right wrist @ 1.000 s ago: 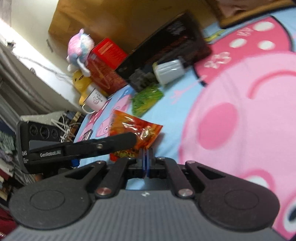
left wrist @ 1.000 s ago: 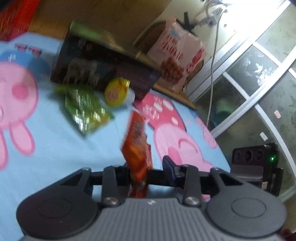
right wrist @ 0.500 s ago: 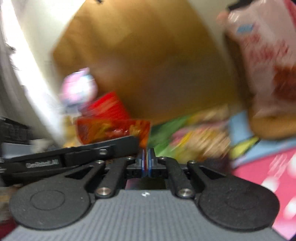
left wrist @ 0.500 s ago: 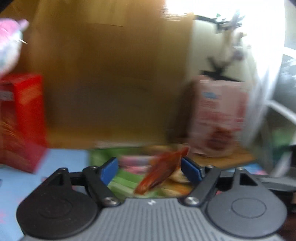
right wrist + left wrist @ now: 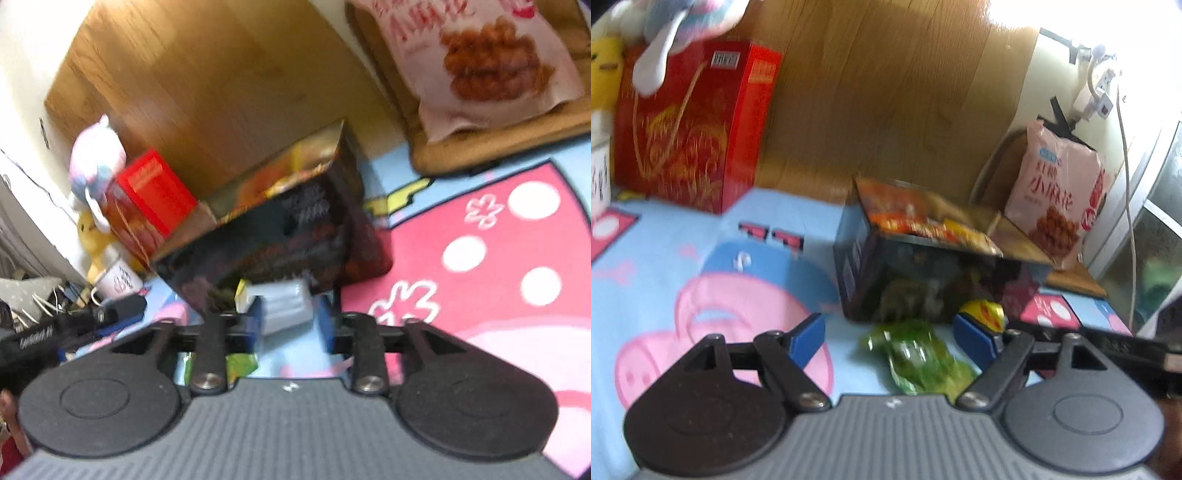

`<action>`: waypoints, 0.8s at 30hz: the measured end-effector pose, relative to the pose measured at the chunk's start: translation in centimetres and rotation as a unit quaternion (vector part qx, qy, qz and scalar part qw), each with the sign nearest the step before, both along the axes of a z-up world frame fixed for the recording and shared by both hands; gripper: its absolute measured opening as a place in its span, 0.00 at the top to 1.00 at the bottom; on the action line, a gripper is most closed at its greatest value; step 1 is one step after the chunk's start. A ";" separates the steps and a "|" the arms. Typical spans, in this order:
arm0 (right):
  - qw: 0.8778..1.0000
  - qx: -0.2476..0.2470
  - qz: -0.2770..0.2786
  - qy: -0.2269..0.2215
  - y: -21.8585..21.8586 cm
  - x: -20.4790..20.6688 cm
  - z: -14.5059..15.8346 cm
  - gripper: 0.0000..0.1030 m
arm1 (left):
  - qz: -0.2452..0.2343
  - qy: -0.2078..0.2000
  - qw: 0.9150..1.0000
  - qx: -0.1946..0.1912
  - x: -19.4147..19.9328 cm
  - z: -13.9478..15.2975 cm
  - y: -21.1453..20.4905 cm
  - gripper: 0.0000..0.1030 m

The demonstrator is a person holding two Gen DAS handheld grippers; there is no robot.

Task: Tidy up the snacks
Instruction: 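Grasp the yellow-lidded white cup with the left gripper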

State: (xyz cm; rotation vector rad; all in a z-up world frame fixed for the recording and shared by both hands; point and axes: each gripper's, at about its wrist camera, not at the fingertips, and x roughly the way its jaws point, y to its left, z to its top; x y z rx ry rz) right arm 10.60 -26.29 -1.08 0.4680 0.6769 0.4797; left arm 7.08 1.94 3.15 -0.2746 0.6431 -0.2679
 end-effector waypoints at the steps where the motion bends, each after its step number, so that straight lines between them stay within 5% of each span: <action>1: 1.000 -0.014 -0.002 -0.006 0.7 0.1 0.2 0.34 | -0.004 0.002 1.000 -0.003 -0.4 -0.1 -0.1 0.23; 4: 0.998 -0.056 0.011 -0.024 2.8 0.5 0.3 0.33 | -0.014 0.002 1.000 -0.008 -1.5 0.0 -0.4 0.24; 6: 0.997 -0.078 0.015 -0.020 3.7 0.5 0.2 0.52 | -0.020 0.002 1.000 -0.013 -2.1 0.3 -0.7 0.24; 7: 0.996 -0.082 0.015 -0.016 3.8 0.4 0.4 0.52 | -0.024 0.002 1.000 -0.017 -2.5 0.4 -0.8 0.24; 15: 0.987 0.062 0.144 0.019 2.2 -6.8 -0.3 0.53 | -0.083 0.016 0.994 -0.075 -5.1 0.2 -0.8 0.25; 24: 0.981 -0.099 0.146 -0.080 4.9 -13.1 0.1 0.51 | -0.106 0.038 0.991 -0.066 -7.0 -1.1 -1.1 0.32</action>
